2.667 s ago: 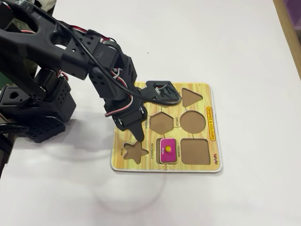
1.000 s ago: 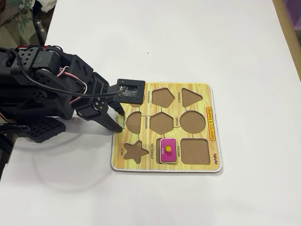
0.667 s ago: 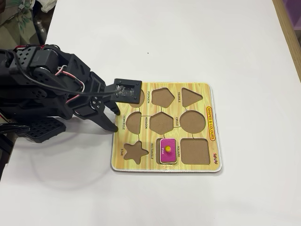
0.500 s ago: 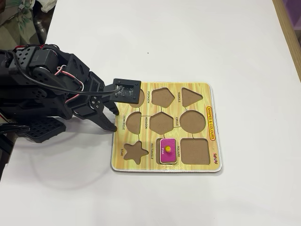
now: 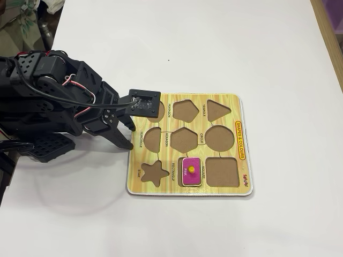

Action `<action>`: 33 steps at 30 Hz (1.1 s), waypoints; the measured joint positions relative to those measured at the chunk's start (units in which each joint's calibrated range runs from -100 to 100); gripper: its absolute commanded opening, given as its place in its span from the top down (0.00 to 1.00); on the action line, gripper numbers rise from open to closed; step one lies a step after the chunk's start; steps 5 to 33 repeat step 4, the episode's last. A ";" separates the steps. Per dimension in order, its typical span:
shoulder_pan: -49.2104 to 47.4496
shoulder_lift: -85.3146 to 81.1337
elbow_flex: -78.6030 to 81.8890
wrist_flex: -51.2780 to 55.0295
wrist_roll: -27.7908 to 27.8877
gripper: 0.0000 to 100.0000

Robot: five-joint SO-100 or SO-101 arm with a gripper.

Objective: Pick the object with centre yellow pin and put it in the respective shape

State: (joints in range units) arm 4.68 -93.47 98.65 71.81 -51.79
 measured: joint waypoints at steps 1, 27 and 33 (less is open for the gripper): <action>0.00 0.00 0.00 0.00 0.00 0.84; 0.00 0.00 0.00 0.00 0.00 0.84; 0.00 0.00 0.00 0.00 0.00 0.84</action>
